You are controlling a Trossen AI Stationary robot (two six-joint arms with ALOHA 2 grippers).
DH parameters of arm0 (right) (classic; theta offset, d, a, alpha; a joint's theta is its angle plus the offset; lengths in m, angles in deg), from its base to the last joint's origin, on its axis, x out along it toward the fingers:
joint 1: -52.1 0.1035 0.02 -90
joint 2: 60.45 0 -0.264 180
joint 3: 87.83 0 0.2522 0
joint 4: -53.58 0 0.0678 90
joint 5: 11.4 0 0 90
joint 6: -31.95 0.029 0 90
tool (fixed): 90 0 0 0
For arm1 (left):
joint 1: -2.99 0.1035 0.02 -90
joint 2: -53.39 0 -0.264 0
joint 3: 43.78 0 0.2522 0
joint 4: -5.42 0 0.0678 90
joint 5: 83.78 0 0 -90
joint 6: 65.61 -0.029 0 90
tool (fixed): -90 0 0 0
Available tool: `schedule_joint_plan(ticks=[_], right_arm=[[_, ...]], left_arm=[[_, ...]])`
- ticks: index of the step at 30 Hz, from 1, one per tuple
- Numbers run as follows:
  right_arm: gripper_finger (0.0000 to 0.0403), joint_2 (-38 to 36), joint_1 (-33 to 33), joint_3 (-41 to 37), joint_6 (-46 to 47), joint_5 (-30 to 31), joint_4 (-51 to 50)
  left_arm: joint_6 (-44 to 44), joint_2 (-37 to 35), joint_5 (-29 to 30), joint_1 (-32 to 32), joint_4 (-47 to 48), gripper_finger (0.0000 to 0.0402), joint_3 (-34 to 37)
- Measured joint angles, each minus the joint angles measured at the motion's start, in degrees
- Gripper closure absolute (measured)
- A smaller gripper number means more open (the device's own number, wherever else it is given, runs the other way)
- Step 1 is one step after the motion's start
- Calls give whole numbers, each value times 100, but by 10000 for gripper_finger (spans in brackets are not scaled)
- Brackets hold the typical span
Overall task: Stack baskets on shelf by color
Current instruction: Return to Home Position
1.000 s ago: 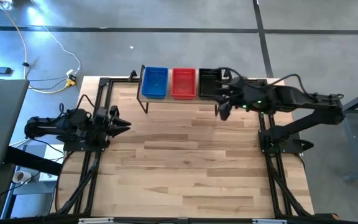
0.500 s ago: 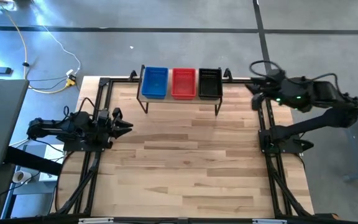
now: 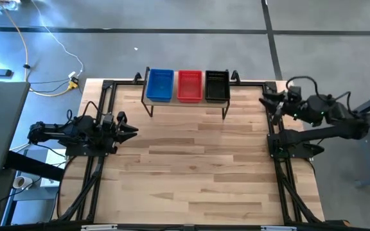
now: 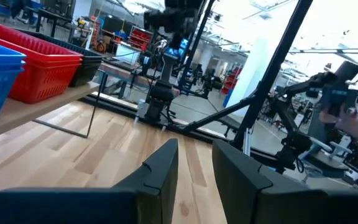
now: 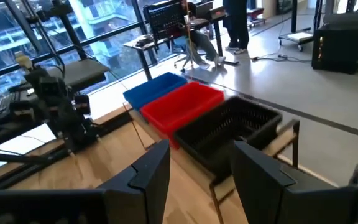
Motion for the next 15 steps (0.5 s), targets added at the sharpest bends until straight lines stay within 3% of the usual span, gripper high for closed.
schedule_joint_plan(ticks=[15], right_arm=[[249, -2196, 0, -2791, 197, -687, 1288]], left_arm=[[11, 0, 0, 0, 4, 312, 0]])
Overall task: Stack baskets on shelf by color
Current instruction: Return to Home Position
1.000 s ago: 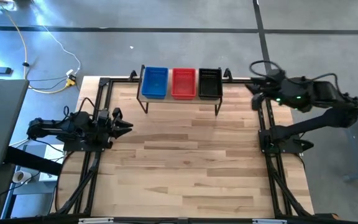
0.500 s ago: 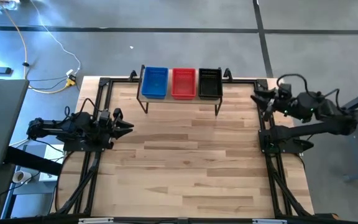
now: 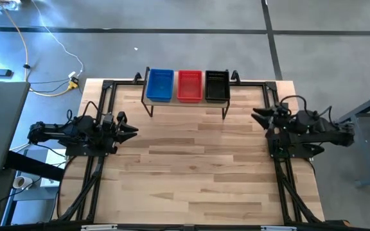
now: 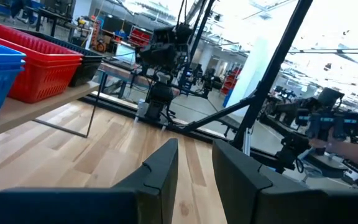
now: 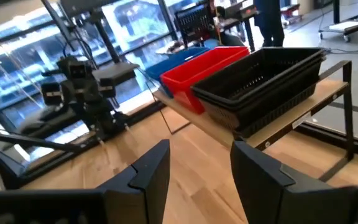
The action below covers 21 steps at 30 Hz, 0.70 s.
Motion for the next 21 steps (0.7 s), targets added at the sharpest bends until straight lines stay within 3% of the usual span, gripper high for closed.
schedule_joint_plan(ticks=[13, 21], right_arm=[[249, -196, 0, -919, 126, -248, 229], [249, -192, 0, -1732, 315, -486, 1201]], left_arm=[[0, 15, 0, 0, -9, 312, 4], [0, 17, 0, 0, -10, 312, 4]])
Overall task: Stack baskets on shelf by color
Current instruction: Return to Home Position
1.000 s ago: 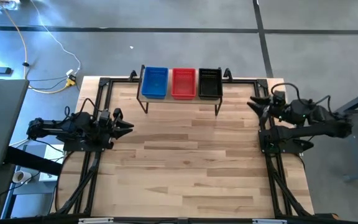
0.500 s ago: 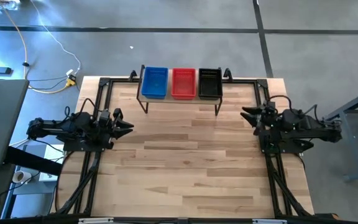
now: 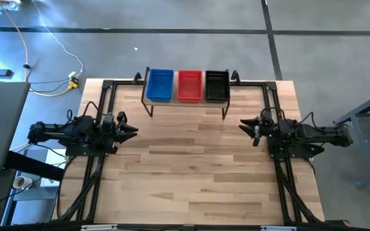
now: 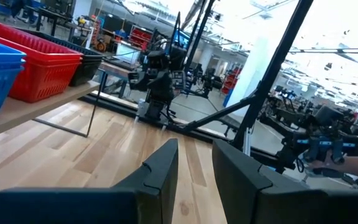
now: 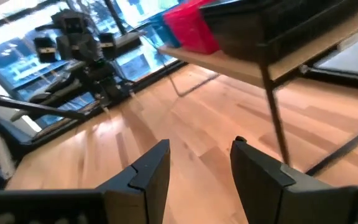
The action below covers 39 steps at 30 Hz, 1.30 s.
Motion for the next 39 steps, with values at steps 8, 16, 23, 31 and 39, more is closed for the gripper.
schedule_joint_plan(ticks=[8, 16, 23, 31, 39], right_arm=[[249, 22, 0, -6, -302, -12, 27], [249, 24, 0, -6, -332, -8, 22], [249, 24, 0, -6, -317, -5, 22], [249, 24, 0, -6, -317, -3, 20], [249, 26, 0, -6, -317, -2, 18]], left_arm=[[0, -1, 0, 0, -1, 312, -1], [1, 0, 0, 0, 1, 312, -1], [2, -1, 0, 0, 0, 312, 0], [2, 0, 0, 0, 1, 312, -2], [0, 0, 0, 0, 1, 312, -2]])
